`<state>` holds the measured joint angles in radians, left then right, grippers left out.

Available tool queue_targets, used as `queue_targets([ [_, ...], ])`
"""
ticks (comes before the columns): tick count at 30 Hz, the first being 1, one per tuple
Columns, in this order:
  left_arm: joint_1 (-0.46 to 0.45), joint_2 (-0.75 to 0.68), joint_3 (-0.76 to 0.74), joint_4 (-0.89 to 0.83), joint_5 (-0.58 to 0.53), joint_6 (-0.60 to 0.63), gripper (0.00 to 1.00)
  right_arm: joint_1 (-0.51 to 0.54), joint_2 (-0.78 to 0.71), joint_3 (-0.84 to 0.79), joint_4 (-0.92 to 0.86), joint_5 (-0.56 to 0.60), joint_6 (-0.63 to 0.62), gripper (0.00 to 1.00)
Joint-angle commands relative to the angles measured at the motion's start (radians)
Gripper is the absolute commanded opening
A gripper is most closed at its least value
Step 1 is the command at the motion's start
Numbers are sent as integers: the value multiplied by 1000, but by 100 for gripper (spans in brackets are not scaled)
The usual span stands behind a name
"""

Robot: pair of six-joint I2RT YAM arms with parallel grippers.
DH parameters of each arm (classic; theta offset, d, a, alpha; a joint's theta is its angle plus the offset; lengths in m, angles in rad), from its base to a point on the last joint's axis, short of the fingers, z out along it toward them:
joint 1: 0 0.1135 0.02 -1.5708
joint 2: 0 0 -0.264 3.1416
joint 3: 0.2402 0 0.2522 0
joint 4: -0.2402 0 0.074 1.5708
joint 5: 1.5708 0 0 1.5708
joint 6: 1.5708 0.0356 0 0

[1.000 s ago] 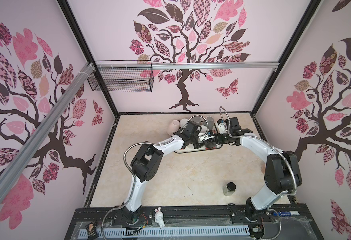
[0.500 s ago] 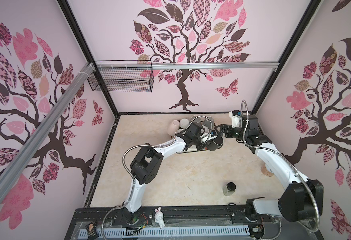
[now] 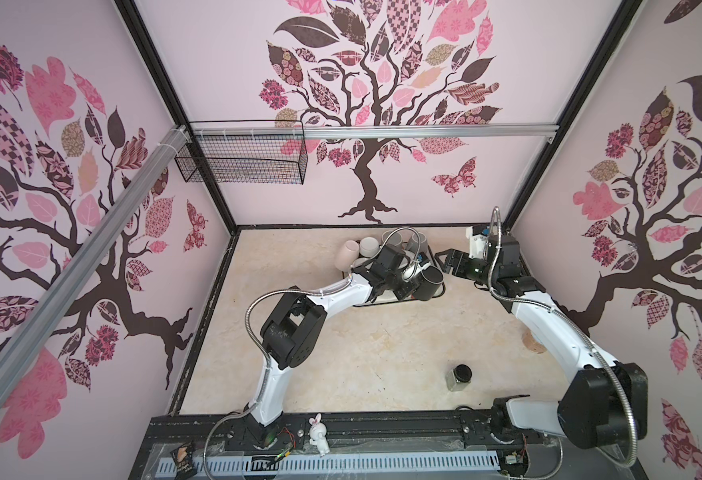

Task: Turn the mug right side up
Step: 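Lift the black mug off the tray with both grippers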

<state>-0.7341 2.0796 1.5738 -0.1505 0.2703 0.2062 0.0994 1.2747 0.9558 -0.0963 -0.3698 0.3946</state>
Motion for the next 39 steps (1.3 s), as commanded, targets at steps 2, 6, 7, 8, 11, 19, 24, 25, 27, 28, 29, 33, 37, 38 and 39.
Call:
queue_targets([
  [2, 4, -50, -18, 184, 3, -252, 0, -2, -84, -86, 140, -19, 129, 78],
  [6, 10, -64, -56, 251, -14, -369, 0, -2, -92, -201, 274, -77, 279, 69],
  [7, 14, -70, -60, 267, -14, -399, 0, -2, -94, -228, 309, -93, 311, 67],
  [8, 16, -74, -63, 280, -13, -421, 0, -2, -96, -246, 329, -99, 330, 65],
  [11, 27, -85, -67, 305, 1, -490, 0, -1, -96, -315, 415, -92, 404, 60],
  [19, 60, -150, -167, 533, 4, -648, 0, 1, -41, -448, 745, -143, 733, 50],
  [24, 62, -181, -200, 629, 5, -712, 0, 18, 6, -433, 830, -192, 838, 50],
  [25, 63, -190, -211, 652, 1, -730, 0, 28, 13, -437, 858, -190, 864, 50],
  [27, 65, -207, -228, 698, 3, -772, 0, 48, 26, -437, 908, -190, 903, 51],
  [28, 66, -217, -237, 722, 1, -796, 0, 60, 33, -432, 934, -192, 919, 52],
  [29, 67, -226, -247, 746, 2, -818, 0, 71, 39, -427, 955, -193, 929, 53],
  [33, 74, -262, -285, 836, 24, -922, 0, 103, 87, -390, 1068, -226, 966, 60],
  [37, 83, -307, -315, 864, 47, -981, 0, 120, 145, -366, 1195, -254, 1035, 61],
  [38, 85, -320, -323, 862, 52, -990, 0, 126, 153, -364, 1220, -254, 1043, 62],
  [39, 85, -331, -332, 864, 55, -998, 0, 132, 159, -359, 1234, -254, 1046, 62],
])
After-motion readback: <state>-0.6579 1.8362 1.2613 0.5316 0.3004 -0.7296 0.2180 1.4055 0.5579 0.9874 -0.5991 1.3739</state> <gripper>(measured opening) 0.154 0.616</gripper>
